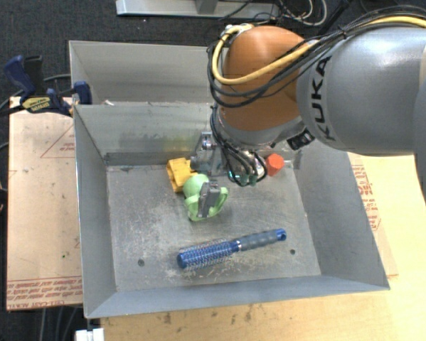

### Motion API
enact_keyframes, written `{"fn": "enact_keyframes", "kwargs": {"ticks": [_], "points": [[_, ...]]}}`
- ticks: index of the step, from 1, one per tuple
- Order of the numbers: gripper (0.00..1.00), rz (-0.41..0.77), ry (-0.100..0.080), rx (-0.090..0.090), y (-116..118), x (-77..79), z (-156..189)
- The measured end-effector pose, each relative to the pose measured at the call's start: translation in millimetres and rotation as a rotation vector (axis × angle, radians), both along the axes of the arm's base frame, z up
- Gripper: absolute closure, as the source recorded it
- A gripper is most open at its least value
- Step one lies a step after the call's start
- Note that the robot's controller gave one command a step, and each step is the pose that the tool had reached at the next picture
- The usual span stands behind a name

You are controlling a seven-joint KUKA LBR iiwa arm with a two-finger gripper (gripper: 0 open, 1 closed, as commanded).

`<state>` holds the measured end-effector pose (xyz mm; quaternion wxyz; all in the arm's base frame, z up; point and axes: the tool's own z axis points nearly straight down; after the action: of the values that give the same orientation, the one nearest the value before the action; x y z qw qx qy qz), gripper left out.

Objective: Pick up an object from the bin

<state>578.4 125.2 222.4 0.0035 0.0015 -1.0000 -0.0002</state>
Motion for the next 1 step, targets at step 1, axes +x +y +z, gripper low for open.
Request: {"fn": "enact_keyframes", "kwargs": {"ticks": [1], "points": [[0.0,-0.014,-0.005,-0.001,-55.7,15.9,-131.3]]}}
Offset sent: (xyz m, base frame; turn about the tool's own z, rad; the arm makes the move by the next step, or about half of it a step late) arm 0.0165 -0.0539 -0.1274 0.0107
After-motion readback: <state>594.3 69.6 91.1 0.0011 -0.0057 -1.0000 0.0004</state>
